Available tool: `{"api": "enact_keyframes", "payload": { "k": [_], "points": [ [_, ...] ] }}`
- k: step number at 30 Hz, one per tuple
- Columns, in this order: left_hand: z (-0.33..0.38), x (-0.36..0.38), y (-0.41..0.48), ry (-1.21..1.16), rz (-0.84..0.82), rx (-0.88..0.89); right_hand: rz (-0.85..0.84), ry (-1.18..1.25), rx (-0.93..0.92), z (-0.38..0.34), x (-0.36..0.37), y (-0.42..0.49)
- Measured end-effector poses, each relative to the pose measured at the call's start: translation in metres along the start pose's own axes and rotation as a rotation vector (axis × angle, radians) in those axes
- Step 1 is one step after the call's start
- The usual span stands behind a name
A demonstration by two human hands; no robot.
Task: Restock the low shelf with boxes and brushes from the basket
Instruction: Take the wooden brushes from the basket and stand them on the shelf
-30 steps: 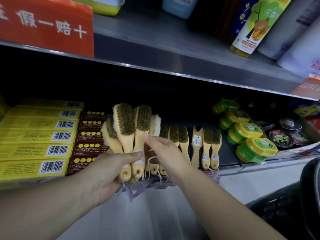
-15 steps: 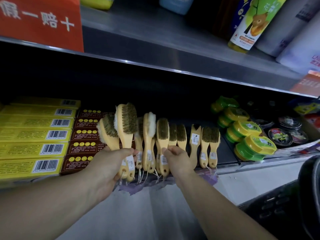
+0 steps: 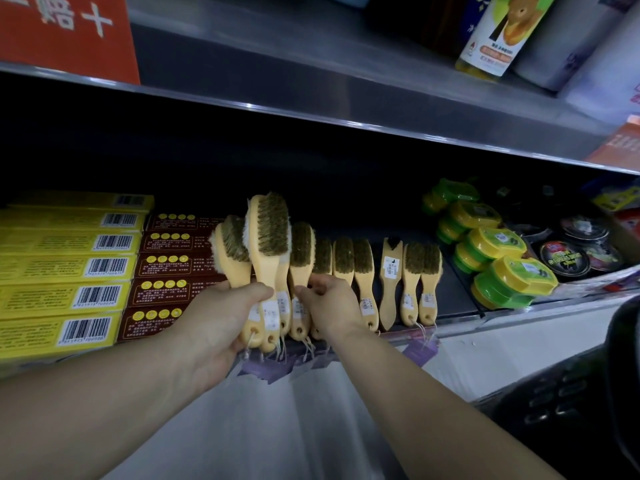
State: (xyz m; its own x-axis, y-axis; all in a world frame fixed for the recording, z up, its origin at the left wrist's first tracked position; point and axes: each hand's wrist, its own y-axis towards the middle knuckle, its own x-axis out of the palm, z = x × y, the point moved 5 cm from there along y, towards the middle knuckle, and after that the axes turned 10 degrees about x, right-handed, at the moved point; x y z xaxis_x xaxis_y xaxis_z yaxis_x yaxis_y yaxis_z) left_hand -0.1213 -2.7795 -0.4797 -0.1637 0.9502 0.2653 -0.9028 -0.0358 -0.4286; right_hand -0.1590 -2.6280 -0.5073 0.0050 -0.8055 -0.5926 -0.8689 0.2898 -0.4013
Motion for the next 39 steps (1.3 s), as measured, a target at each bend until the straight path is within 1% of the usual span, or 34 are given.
{"api": "enact_keyframes", "payload": {
  "k": [5,7,8,10,11,12,14,15,17,20,22,23,25,28,30,33,35,39],
  "points": [
    [-0.003,0.010,0.003,0.041,-0.045,0.030,-0.012,-0.004,-0.010,0.002,-0.002,0.003],
    [-0.003,0.017,0.008,0.076,-0.062,0.034,0.025,-0.005,-0.013,0.001,-0.007,0.003],
    [-0.003,0.020,0.010,0.093,-0.073,0.038,0.062,0.017,-0.016,0.000,-0.012,0.002],
    [-0.002,0.026,0.016,0.127,-0.086,0.061,0.100,0.166,-0.057,-0.005,-0.024,-0.004],
    [-0.002,0.027,0.019,0.146,-0.089,0.077,0.061,0.262,-0.094,-0.008,-0.028,-0.006],
    [-0.001,0.028,0.020,0.161,-0.095,0.088,-0.025,0.333,-0.135,-0.013,-0.028,-0.009],
    [-0.002,0.029,0.021,0.184,-0.115,0.096,-0.193,0.368,-0.188,-0.018,-0.025,-0.015],
    [-0.002,0.030,0.021,0.197,-0.129,0.101,-0.235,0.366,-0.195,-0.019,-0.024,-0.016],
    [-0.005,0.033,0.020,0.208,-0.157,0.102,-0.232,0.387,-0.175,-0.016,-0.026,-0.015],
    [-0.007,0.041,0.018,0.089,-0.144,0.058,-0.115,0.457,-0.046,-0.002,-0.037,-0.010],
    [-0.006,0.041,0.020,0.061,-0.095,0.068,-0.010,0.374,0.040,0.010,-0.042,-0.004],
    [-0.005,0.040,0.020,0.072,-0.081,0.080,0.015,0.326,0.068,0.014,-0.042,-0.002],
    [-0.004,0.037,0.019,0.122,-0.089,0.088,0.017,0.285,0.090,0.019,-0.038,0.001],
    [-0.002,0.034,0.015,0.207,-0.103,0.095,0.019,0.188,0.070,0.022,-0.032,0.007],
    [0.001,0.035,0.013,0.203,-0.114,0.100,0.029,0.143,0.066,0.021,-0.030,0.011],
    [-0.002,0.037,0.013,0.196,-0.186,0.094,0.038,0.117,0.076,0.022,-0.030,0.015],
    [-0.003,0.038,0.013,0.240,-0.219,0.131,0.043,0.099,0.067,0.021,-0.031,0.015],
    [-0.002,0.034,0.020,0.298,-0.214,0.207,0.098,0.009,0.078,0.019,-0.038,0.013]
  ]
}}
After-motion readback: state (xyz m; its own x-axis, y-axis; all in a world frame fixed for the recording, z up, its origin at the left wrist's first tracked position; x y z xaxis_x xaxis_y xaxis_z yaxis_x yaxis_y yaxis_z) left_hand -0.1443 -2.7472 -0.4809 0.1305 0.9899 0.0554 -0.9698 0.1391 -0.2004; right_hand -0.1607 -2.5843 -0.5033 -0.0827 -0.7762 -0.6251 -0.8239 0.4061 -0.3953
